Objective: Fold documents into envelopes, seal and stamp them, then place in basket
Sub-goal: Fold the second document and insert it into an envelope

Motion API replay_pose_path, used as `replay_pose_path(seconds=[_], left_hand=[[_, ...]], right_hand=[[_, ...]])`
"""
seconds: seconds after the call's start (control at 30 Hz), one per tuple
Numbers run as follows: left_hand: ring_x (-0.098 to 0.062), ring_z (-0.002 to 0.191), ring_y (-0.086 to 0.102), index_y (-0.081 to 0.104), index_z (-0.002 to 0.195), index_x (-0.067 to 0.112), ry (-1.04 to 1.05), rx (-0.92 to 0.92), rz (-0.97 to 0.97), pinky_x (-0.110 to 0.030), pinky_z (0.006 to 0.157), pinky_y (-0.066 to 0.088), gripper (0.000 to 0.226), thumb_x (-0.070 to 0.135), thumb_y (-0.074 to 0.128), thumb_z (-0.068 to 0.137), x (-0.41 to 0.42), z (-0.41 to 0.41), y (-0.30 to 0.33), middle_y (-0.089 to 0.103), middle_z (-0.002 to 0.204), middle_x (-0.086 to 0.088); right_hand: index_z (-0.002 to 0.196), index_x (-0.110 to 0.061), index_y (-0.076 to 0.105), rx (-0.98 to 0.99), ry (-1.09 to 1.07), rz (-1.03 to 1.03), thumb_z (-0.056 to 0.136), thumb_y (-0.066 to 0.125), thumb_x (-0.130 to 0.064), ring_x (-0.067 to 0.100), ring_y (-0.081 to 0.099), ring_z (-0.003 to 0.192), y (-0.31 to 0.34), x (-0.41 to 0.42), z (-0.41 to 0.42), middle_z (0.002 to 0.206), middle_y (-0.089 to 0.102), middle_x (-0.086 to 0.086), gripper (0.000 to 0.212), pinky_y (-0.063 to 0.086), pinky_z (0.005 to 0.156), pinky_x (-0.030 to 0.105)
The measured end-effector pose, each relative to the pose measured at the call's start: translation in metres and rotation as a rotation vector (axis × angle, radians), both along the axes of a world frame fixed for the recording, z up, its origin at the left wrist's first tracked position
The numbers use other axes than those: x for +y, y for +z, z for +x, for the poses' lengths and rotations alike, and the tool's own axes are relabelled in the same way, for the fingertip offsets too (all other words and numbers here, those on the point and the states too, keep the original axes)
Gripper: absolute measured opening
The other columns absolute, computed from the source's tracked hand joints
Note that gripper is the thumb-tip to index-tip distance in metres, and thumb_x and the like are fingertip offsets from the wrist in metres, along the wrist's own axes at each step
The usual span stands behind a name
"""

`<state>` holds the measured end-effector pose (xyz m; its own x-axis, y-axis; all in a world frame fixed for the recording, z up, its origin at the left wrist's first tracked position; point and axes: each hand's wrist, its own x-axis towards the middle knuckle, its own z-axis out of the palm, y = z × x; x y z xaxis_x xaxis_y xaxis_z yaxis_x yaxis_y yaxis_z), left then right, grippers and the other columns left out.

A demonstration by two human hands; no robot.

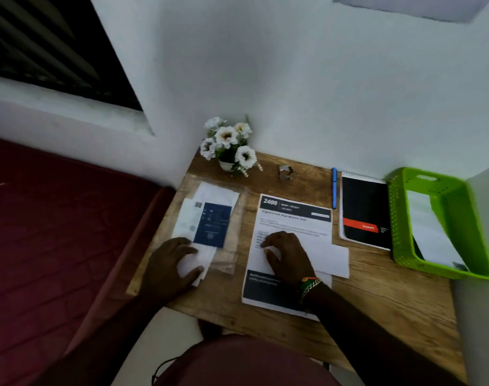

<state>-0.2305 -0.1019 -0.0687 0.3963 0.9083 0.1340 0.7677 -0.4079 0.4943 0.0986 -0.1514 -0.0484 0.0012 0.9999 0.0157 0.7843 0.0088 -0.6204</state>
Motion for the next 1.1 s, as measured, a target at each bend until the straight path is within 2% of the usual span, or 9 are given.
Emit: replay_pose_path(seconds=[0.1, 0.2, 0.33, 0.47, 0.6, 0.7, 0.77, 0.97, 1.1], left_hand=[[-0.025, 0.133, 0.049, 0.071, 0.117, 0.022, -0.024, 0.009, 0.006, -0.043, 0.108, 0.041, 0.061, 0.061, 0.077, 0.072, -0.005, -0.018, -0.005, 0.057, 0.138, -0.004], [-0.025, 0.138, 0.043, 0.066, 0.126, 0.022, -0.020, -0.023, -0.054, -0.044, 0.111, 0.040, 0.076, 0.067, 0.081, 0.066, -0.005, -0.028, -0.004, 0.048, 0.148, -0.004], [-0.023, 0.142, 0.036, 0.060, 0.134, 0.022, -0.020, -0.090, -0.144, -0.042, 0.114, 0.033, 0.095, 0.070, 0.083, 0.055, -0.010, -0.035, 0.001, 0.038, 0.154, -0.002], [-0.019, 0.141, 0.038, 0.064, 0.129, 0.025, -0.022, -0.153, -0.198, -0.040, 0.112, 0.039, 0.080, 0.066, 0.081, 0.062, -0.012, -0.045, -0.002, 0.039, 0.152, 0.001], [-0.011, 0.133, 0.043, 0.071, 0.116, 0.030, 0.029, -0.161, -0.262, -0.037, 0.111, 0.041, 0.062, 0.072, 0.067, 0.071, -0.006, -0.045, 0.007, 0.046, 0.146, 0.006], [-0.007, 0.125, 0.047, 0.075, 0.109, 0.025, 0.092, -0.178, -0.259, -0.027, 0.106, 0.039, 0.075, 0.085, 0.053, 0.071, -0.002, -0.038, 0.016, 0.054, 0.138, 0.006], [-0.009, 0.121, 0.052, 0.076, 0.109, 0.020, 0.119, -0.191, -0.231, -0.029, 0.104, 0.042, 0.078, 0.085, 0.050, 0.074, -0.002, -0.035, 0.019, 0.060, 0.133, 0.003], [0.000, 0.117, 0.056, 0.070, 0.118, 0.026, 0.211, -0.345, -0.232, -0.028, 0.098, 0.050, 0.059, 0.051, 0.087, 0.068, -0.010, -0.036, 0.019, 0.063, 0.124, 0.012], [-0.005, 0.114, 0.060, 0.069, 0.121, 0.018, 0.243, -0.442, -0.195, -0.028, 0.091, 0.054, 0.054, 0.026, 0.090, 0.071, -0.010, -0.031, 0.030, 0.063, 0.122, 0.009]], right_hand=[[0.100, -0.020, 0.070, 0.013, 0.210, 0.012, 0.087, 0.062, -0.018, 0.022, 0.053, 0.107, 0.002, 0.011, -0.042, 0.112, 0.063, 0.002, 0.015, 0.048, 0.091, 0.038], [0.099, -0.023, 0.071, -0.002, 0.342, -0.012, 0.084, 0.054, -0.029, 0.021, 0.051, 0.110, 0.006, 0.020, -0.078, 0.115, 0.063, 0.001, 0.023, 0.046, 0.092, 0.036], [0.100, -0.028, 0.071, -0.038, 0.465, -0.026, 0.079, 0.070, -0.029, 0.018, 0.049, 0.118, 0.010, 0.025, -0.111, 0.126, 0.060, -0.003, 0.021, 0.046, 0.096, 0.038], [0.108, -0.026, 0.070, -0.076, 0.557, -0.076, 0.078, 0.076, -0.035, 0.022, 0.045, 0.125, 0.011, 0.029, -0.133, 0.135, 0.055, 0.002, 0.032, 0.044, 0.099, 0.038], [0.113, -0.027, 0.066, -0.125, 0.500, -0.098, 0.083, 0.069, -0.048, 0.019, 0.043, 0.121, 0.010, 0.033, -0.146, 0.130, 0.054, -0.002, 0.036, 0.047, 0.093, 0.042], [0.111, -0.025, 0.064, -0.134, 0.474, -0.141, 0.088, 0.062, -0.048, 0.020, 0.044, 0.115, 0.013, 0.039, -0.150, 0.124, 0.055, -0.001, 0.033, 0.047, 0.090, 0.041], [0.106, -0.025, 0.065, -0.084, 0.430, -0.154, 0.089, 0.061, -0.042, 0.022, 0.048, 0.112, 0.012, 0.042, -0.152, 0.118, 0.058, -0.001, 0.024, 0.047, 0.090, 0.040], [0.107, -0.010, 0.067, 0.186, 0.263, -0.162, 0.088, 0.071, -0.020, 0.022, 0.054, 0.105, 0.019, 0.042, -0.152, 0.112, 0.063, 0.009, 0.022, 0.044, 0.091, 0.033], [0.109, -0.013, 0.068, 0.291, 0.222, -0.185, 0.086, 0.075, -0.024, 0.018, 0.057, 0.107, 0.019, 0.041, -0.147, 0.114, 0.065, 0.004, 0.026, 0.047, 0.093, 0.030]])
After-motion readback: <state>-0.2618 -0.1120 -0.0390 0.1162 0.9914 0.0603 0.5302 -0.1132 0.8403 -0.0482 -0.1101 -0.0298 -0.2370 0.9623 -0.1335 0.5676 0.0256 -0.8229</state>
